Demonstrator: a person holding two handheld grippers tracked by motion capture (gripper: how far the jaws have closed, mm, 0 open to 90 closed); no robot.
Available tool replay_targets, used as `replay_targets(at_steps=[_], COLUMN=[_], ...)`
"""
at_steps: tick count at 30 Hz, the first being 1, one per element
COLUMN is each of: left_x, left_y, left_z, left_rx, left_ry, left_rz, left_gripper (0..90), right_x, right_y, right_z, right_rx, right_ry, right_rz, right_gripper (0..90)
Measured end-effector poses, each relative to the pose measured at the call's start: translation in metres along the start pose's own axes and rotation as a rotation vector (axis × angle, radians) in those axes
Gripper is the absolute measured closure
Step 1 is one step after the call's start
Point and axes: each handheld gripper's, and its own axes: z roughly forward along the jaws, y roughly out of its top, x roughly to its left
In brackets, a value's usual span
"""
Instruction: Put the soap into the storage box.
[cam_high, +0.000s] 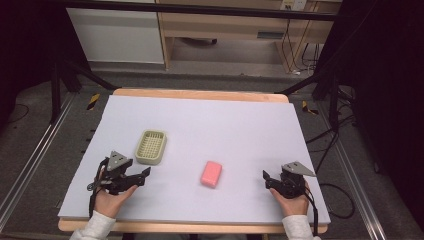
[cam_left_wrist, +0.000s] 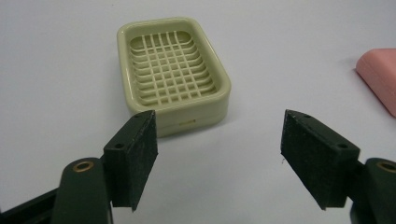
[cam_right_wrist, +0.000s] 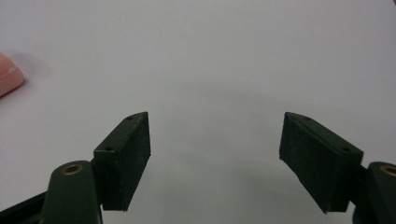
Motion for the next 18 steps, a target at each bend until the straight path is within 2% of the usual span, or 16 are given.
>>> replay_targets(at_steps=[8, 12, 18], left_x=[-0.007, -0.011, -0.016], left_y=[0.006, 0.013, 0.023], left_z=[-0.001, -0.001, 0.001], left_rx=[-0.013, -0.016, -0.022], left_ry=[-0.016, -0.027, -0.041], left_rz=[0.011, 0.031, 0.040], left_gripper=[26.7, 26.4, 25.6], right_x=[0.000, 0.002, 0.001], right_y=[0.001, 0.003, 0.004], right_z=[-0.001, -0.001, 0.000], right_rx=[-0.006, -0.006, -0.008], right_ry=[-0.002, -0.001, -0.005], right_rz=[-0.001, 0.001, -0.003], right_gripper=[25.1, 25.1, 25.1])
